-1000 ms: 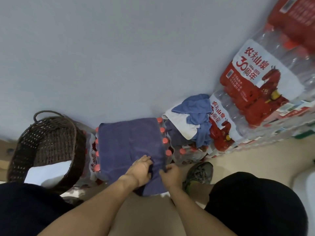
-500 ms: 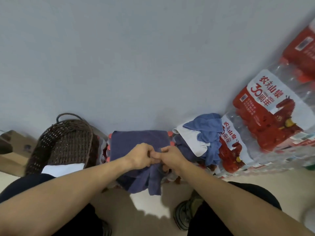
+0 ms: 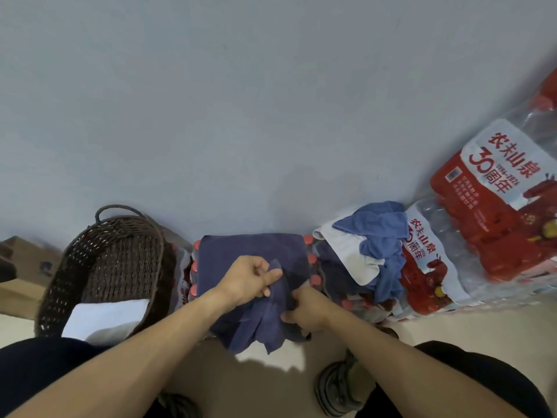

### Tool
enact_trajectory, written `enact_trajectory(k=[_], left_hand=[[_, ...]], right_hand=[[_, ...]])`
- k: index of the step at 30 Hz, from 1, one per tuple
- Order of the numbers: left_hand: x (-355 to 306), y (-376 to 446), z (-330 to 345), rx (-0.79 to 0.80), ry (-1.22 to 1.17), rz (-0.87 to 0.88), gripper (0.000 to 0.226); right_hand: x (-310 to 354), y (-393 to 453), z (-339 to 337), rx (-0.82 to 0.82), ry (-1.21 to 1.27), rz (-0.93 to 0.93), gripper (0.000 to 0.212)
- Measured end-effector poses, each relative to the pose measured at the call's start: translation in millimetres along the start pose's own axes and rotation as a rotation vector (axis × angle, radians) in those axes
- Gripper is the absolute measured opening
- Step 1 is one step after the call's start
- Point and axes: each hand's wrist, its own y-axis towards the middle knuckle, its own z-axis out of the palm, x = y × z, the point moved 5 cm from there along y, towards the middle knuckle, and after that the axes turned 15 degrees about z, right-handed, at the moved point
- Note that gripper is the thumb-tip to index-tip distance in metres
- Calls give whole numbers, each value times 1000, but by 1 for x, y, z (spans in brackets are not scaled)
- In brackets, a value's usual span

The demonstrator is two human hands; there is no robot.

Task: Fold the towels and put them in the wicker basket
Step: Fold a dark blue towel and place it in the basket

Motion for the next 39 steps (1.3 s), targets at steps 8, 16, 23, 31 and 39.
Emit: enact_trajectory(k=[8, 16, 23, 31, 39], left_hand=[[-48, -17, -17, 32, 319, 212, 18], [-67, -39, -23, -159, 153, 247, 24], [-69, -36, -27, -187, -34, 258, 19], [-63, -29, -38, -249, -92, 221, 15], [-75, -30, -31, -124, -57, 338, 34]], right_hand=[[21, -50, -64, -345, 569, -159, 8], [28, -62, -63, -270, 1028, -116, 21], [39, -67, -57, 8, 1035, -222, 49], [35, -70, -52, -139, 675, -177, 50], [40, -85, -76, -60, 1246, -340, 20]])
